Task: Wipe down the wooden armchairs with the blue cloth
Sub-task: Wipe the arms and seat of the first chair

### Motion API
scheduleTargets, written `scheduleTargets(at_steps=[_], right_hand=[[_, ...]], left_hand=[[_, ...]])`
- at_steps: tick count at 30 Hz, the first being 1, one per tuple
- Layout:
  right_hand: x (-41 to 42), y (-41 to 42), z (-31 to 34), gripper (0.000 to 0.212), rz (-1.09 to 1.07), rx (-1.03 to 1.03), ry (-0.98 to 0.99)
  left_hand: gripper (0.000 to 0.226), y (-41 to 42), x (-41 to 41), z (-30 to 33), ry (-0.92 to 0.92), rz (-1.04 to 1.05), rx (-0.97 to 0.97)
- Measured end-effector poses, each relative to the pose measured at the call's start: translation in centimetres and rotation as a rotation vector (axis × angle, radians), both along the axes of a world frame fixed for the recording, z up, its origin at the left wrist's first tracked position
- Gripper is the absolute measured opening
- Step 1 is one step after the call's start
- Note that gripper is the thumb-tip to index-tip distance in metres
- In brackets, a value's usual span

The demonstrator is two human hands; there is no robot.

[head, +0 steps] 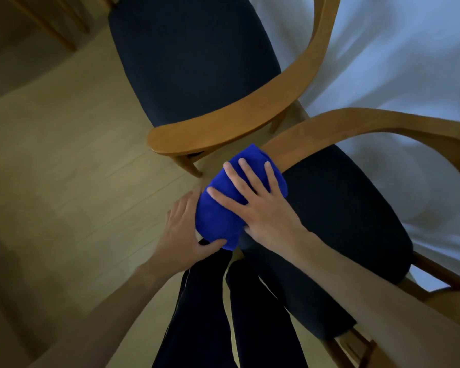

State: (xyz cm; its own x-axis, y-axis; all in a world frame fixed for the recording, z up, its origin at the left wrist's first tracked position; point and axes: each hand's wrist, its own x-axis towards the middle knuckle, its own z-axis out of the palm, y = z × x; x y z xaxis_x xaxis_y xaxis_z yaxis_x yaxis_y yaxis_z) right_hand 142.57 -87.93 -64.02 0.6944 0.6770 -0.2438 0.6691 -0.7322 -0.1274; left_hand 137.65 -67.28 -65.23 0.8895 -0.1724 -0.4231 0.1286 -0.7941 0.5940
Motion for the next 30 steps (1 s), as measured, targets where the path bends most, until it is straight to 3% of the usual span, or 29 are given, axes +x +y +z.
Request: scheduleTargets(at_steps=[4,9,19,24,26,30], right_hand=[[0.6,0.9,-0.9,0.109,0.132,0.027,-0.026],[2.3,0.2,-1.2,0.095,0.225,0.059,-0.018],[10.0,-10.3,0.4,0.102,-0.051,-0.128,-0.098],[6.2,-5.5,0.1,0.123,-0.189,-0.136,-0.077],[4.0,-3.0,0.1,0.120,-0.184,-0.070,-0.047],[-0.7,2.2,0.2,0.103,0.103,-0.003,0.096]], left_hand=[[0.123,1.9,-1.8,-0.7,0.061,-0.008,0.028],[0.108,3.0,-2.0,-1.4,0.029,0.193,0.058],[0.065,-0.5,2.5,-1.0,-0.243,0.370,-0.095],[0.055,-1.3,1.7,-1.0,-0.174,0.349,-0.140],[0.054,-0.8,1.1,-1.1,-0.111,0.368,-0.106],[0.057,1.1,-0.2,-1.0,-0.019,0.377,-0.054]])
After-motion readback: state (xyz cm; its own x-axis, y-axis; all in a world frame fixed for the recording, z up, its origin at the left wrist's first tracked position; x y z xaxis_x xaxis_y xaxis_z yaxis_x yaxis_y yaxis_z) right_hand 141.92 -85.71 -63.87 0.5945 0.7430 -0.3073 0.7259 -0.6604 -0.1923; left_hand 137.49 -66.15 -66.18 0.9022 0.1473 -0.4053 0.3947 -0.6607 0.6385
